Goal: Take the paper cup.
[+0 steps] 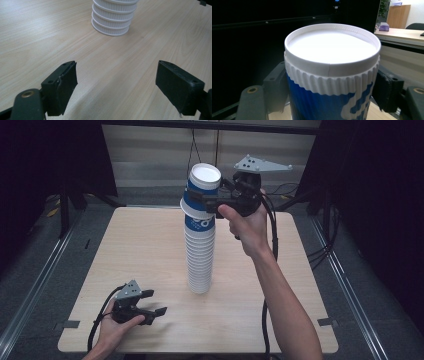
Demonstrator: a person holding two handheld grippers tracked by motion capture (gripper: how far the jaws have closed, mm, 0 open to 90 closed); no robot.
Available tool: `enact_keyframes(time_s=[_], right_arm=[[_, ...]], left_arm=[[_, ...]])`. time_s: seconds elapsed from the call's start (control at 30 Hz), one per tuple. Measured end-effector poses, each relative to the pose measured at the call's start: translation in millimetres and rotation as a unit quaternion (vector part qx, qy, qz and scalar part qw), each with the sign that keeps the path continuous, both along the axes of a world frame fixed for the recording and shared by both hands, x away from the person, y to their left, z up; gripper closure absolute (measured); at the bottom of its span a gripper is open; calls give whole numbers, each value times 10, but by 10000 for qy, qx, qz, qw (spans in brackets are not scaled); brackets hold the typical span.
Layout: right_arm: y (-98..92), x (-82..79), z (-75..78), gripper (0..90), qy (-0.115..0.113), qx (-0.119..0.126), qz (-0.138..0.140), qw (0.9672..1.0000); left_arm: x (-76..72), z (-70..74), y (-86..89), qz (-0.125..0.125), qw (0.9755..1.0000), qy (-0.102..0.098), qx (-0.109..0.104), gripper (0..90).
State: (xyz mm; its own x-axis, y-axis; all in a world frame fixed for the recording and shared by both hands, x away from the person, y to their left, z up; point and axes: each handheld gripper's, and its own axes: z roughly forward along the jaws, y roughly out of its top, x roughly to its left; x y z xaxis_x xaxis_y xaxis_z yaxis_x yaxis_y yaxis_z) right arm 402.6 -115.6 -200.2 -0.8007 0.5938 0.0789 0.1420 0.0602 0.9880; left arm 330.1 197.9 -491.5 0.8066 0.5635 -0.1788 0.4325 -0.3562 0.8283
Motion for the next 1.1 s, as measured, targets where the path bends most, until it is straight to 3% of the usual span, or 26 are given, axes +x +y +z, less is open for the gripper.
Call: enact_keyframes(time_s=[0.37,0.73,1.1], right_arm=[[-63,-43,45,266,-218,261,-51,9994],[-172,-70,97,268,-244,433,-58,9987],[-311,-142,167,271,-336,441,-190,9983]], left_arm=[[-1,0,1,2,10000,0,-4,173],[0,-3,-1,-7,10000,5,-8,173],[0,1,-4,-25,10000,6,-73,172]])
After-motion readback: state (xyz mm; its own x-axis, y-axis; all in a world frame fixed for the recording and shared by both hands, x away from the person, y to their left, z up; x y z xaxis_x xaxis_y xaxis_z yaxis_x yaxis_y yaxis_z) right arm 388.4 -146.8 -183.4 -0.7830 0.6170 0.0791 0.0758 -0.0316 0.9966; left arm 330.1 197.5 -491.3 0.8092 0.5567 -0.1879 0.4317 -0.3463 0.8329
